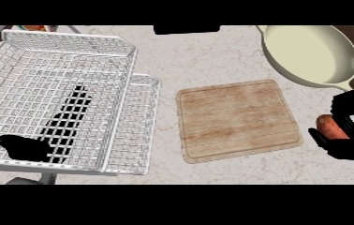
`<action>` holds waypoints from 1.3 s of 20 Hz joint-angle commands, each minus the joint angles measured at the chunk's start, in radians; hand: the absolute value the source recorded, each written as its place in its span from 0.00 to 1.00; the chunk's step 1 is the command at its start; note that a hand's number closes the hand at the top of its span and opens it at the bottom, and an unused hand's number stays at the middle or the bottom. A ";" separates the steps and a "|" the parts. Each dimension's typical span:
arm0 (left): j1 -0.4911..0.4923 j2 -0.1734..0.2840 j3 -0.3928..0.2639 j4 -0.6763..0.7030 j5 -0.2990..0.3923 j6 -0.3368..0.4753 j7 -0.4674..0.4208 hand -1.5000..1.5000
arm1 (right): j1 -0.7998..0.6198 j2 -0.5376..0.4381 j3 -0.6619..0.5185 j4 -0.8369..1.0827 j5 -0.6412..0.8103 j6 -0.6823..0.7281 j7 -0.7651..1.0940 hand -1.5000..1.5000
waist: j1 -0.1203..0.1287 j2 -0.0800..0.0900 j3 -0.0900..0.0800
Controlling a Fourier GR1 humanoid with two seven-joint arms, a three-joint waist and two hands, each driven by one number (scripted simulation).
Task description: Pick the sweet potato from the cutting board and place it in the pot
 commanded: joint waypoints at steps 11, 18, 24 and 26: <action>-0.122 0.003 0.125 -0.017 0.005 0.124 0.107 0.50 | -0.009 -0.069 -0.297 0.097 -0.260 0.070 0.130 1.00 | 0.087 0.014 0.019; -0.187 -0.032 0.104 0.017 -0.016 0.121 0.123 0.50 | -0.147 -0.073 -0.300 0.316 -0.230 0.090 0.124 1.00 | 0.127 0.026 0.020; -0.192 -0.038 0.079 0.047 -0.027 0.062 0.063 0.50 | -0.221 -0.083 -0.268 0.467 -0.008 -0.099 0.042 1.00 | 0.174 0.041 0.022; -0.227 -0.043 0.081 0.059 -0.032 0.071 0.088 0.50 | -0.249 -0.072 -0.253 0.506 0.051 -0.166 0.024 1.00 | 0.173 0.040 0.022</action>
